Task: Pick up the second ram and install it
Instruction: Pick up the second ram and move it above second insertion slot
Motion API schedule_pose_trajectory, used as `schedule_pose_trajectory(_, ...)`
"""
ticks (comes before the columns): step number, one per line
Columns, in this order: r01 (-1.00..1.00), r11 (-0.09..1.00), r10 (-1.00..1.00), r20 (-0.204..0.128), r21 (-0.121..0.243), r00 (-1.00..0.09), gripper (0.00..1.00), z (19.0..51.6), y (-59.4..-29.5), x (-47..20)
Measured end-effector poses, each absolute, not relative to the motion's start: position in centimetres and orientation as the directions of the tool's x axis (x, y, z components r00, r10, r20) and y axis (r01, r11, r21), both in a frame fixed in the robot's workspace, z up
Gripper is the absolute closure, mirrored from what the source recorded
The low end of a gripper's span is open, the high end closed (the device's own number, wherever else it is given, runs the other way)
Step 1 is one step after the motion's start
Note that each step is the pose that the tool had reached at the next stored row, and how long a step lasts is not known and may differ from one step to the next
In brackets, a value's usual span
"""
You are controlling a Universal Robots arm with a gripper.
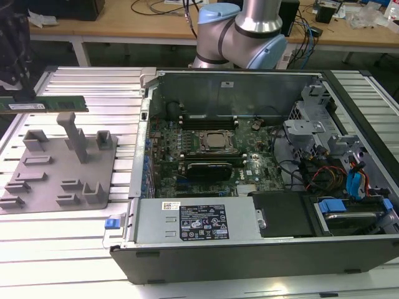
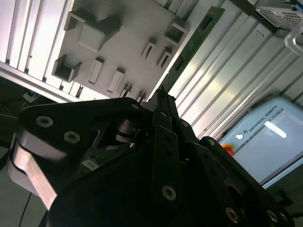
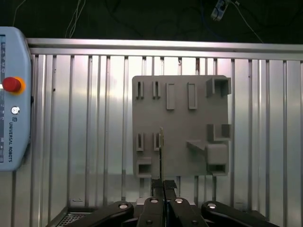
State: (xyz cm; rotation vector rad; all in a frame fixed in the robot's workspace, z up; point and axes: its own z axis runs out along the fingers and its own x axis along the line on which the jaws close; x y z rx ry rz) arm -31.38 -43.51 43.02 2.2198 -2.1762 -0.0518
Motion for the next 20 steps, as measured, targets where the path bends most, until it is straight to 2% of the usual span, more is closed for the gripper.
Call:
schedule_pose_trajectory(8,-0.998,-0.020,-1.000,-0.001,0.052,0.020,0.91,42.9,-43.5,-28.3)
schedule_pose_trajectory(20,-0.997,-0.020,-1.000,-0.002,0.079,0.020,0.91,42.7,-43.5,-21.8)
